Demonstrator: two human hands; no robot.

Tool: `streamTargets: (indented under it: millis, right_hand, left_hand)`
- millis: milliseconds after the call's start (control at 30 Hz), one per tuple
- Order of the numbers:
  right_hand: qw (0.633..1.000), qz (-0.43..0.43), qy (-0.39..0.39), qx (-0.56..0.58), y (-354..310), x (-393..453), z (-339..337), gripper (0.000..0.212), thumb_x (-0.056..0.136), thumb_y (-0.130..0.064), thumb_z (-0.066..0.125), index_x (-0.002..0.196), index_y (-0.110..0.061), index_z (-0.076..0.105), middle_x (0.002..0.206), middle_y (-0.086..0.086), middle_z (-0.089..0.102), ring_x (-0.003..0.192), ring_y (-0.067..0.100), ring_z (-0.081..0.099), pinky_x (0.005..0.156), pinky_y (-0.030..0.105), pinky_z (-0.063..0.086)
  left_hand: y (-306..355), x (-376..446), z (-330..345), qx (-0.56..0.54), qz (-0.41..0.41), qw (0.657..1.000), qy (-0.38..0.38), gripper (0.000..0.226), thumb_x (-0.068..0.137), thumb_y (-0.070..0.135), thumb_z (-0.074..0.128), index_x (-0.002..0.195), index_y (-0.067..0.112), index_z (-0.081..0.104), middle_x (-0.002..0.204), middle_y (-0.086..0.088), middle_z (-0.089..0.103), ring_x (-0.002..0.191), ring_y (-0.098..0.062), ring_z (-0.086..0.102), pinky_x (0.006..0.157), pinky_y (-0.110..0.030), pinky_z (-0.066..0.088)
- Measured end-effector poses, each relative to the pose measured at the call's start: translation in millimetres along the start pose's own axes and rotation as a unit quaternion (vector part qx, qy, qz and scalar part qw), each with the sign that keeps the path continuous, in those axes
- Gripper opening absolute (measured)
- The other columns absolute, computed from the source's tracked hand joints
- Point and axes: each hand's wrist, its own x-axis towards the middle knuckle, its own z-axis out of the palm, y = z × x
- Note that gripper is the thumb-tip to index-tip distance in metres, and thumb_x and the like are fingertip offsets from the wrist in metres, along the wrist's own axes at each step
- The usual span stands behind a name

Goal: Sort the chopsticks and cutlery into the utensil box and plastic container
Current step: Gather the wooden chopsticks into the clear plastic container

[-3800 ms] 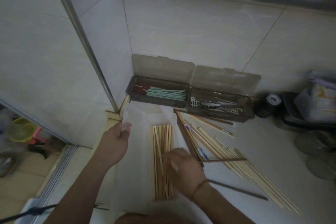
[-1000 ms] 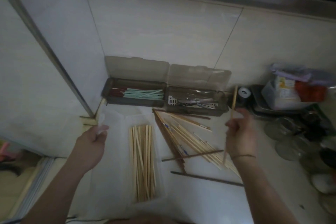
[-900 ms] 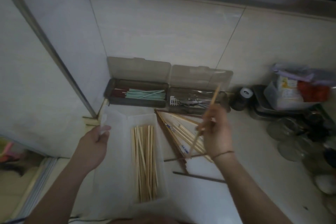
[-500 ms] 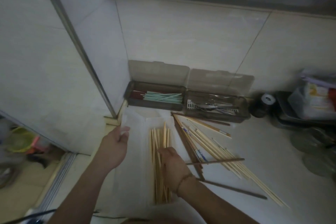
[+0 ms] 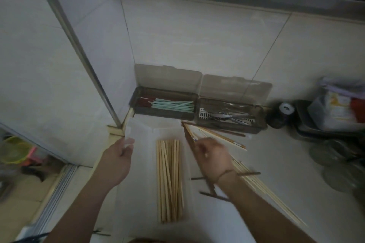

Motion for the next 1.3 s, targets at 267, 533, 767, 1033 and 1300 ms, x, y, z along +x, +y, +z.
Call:
streamTargets:
  millis: [267,533,767,1033,1300]
  right_hand:
    - [0.923,0.196,-0.207,-0.26,122.4,37.6,-8.4,0.05,0.09,-0.02,0.052,0.138,-0.027,0.045,0.138,0.007,0.043,0.13,0.025,0.038,0.104,0.038,0.041]
    - [0.899,0.176,-0.199,-0.349,121.1,37.8,-8.9,0.038,0.096,-0.032,0.042,0.133,-0.021,0.045,0.134,0.004,0.048,0.125,0.023,0.044,0.091,0.035,0.045]
    - [0.877,0.204,-0.239,-0.363,135.0,35.7,-29.5,0.038,0.096,-0.022,0.04,0.134,-0.021,0.044,0.135,0.003,0.046,0.123,0.022,0.045,0.099,0.034,0.04]
    - [0.887,0.204,-0.18,-0.372,139.2,1.1,-65.9,0.034,0.09,-0.01,0.042,0.122,-0.021,0.046,0.121,0.001,0.047,0.113,0.019,0.046,0.077,0.031,0.046]
    - [0.994,0.111,-0.011,-0.013,25.9,-54.5,-45.7,0.035,0.088,0.0,0.054,0.114,-0.022,0.051,0.074,-0.002,0.061,0.056,0.012,0.05,0.056,0.031,0.038]
  left_hand:
    - [-4.8,-3.6,0.1,0.014,0.001,1.0,0.007,0.03,0.102,0.023,0.042,0.125,0.015,0.06,0.111,-0.015,0.066,0.101,-0.032,0.061,0.09,-0.038,0.045]
    - [-6.8,-3.8,0.3,0.003,-0.005,1.0,0.01,0.028,0.101,0.022,0.044,0.123,0.016,0.061,0.107,-0.017,0.067,0.1,-0.033,0.062,0.087,-0.038,0.046]
    - [-7.5,-2.8,2.0,-0.002,-0.011,1.0,0.012,0.025,0.102,0.023,0.043,0.12,0.019,0.06,0.1,-0.01,0.065,0.088,-0.025,0.06,0.076,-0.032,0.043]
    - [-7.5,-3.1,2.0,-0.006,-0.018,1.0,0.016,0.029,0.101,0.025,0.044,0.128,0.02,0.055,0.105,-0.008,0.065,0.092,-0.024,0.06,0.08,-0.031,0.043]
    - [-9.0,-11.4,2.5,0.031,0.041,0.997,0.054,0.071,0.093,0.035,0.058,0.15,0.03,0.017,0.111,0.004,0.056,0.085,-0.016,0.064,0.081,-0.037,0.054]
